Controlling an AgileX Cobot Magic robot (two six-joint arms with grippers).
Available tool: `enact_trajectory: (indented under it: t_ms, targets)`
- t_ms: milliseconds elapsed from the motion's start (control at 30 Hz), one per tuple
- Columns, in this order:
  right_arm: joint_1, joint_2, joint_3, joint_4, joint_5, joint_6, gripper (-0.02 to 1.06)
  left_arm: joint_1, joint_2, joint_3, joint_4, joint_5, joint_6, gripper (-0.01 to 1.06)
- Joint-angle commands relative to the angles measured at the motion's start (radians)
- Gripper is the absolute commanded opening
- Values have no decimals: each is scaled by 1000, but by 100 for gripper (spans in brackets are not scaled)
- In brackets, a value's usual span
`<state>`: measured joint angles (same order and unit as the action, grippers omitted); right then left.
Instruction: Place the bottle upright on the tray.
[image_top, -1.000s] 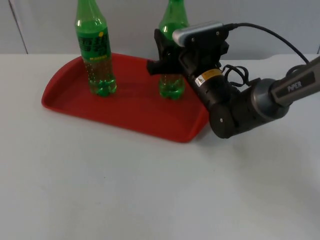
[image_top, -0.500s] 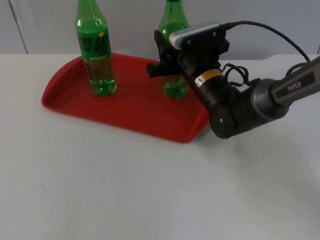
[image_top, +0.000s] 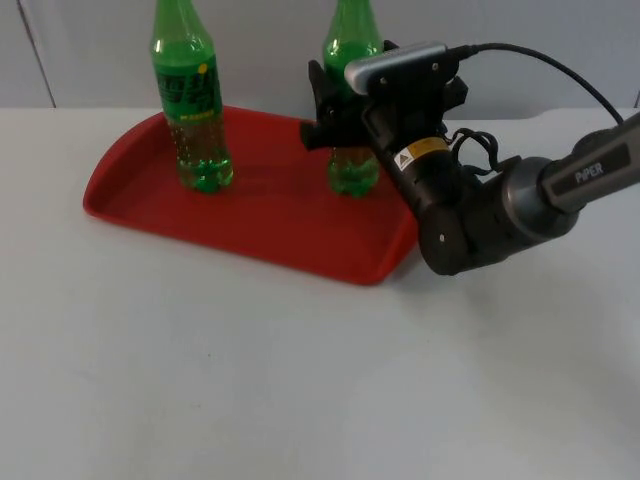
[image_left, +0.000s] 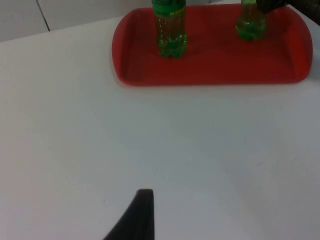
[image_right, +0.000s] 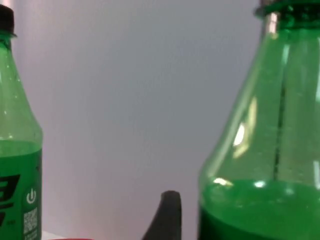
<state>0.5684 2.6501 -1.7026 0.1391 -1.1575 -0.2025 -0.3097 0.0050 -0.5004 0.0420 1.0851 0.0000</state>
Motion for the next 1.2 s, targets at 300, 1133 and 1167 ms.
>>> enact_trajectory:
  t_ms: [300,1133,1167]
  targets:
    - [3,-3,-9,-1,9,-9,105,-4,-5,5,-7,-10,0,105]
    - [102,-553,456,110,842,-40,105,-4,-5,5,-7,-10,0,105]
    - [104,-587,456,107,941,-40,105,-4,-5,5,-7,-10,0,105]
